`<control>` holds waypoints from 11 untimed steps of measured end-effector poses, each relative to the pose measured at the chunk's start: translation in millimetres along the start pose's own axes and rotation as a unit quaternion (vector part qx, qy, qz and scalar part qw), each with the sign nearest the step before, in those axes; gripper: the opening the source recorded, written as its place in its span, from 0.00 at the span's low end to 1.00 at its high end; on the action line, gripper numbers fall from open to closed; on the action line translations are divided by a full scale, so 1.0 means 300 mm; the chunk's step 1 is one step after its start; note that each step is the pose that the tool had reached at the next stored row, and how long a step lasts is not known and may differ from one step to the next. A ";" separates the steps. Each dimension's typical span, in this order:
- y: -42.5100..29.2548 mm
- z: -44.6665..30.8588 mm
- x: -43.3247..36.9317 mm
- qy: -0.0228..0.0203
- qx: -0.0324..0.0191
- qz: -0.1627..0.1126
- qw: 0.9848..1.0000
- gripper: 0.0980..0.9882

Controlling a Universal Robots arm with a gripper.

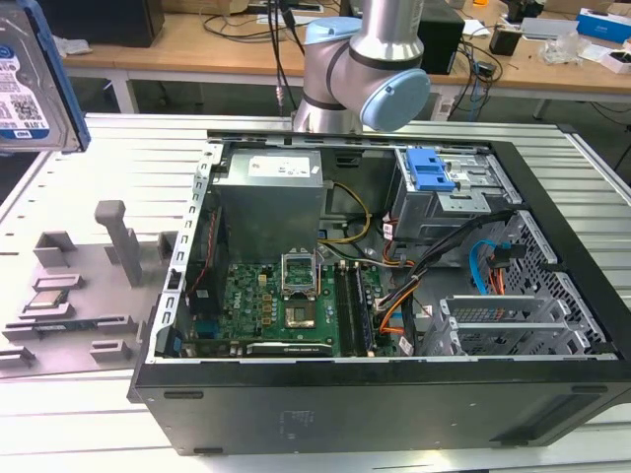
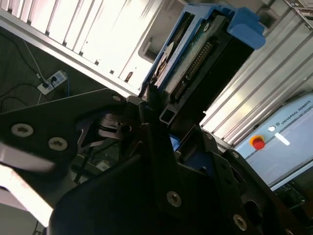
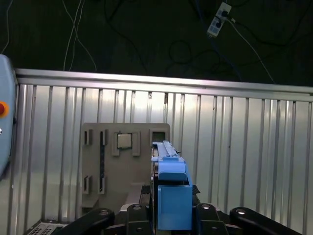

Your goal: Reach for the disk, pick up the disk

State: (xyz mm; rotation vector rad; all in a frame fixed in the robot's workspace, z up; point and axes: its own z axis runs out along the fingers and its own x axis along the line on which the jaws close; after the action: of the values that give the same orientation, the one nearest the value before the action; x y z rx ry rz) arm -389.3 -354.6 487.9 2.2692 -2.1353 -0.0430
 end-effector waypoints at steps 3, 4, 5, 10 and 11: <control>0.001 -0.015 0.000 0.000 0.000 0.000 1.000 0.30; 0.000 -0.015 0.000 0.000 0.000 0.000 1.000 0.30; 0.000 -0.015 0.000 0.000 0.000 0.000 1.000 0.30; 0.000 -0.016 0.000 0.000 0.000 0.000 1.000 0.30; -0.004 -0.017 0.000 0.000 0.000 0.000 1.000 0.30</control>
State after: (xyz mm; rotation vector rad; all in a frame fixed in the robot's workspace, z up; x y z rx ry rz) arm -387.9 -354.6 492.9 2.2691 -2.1352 -0.0432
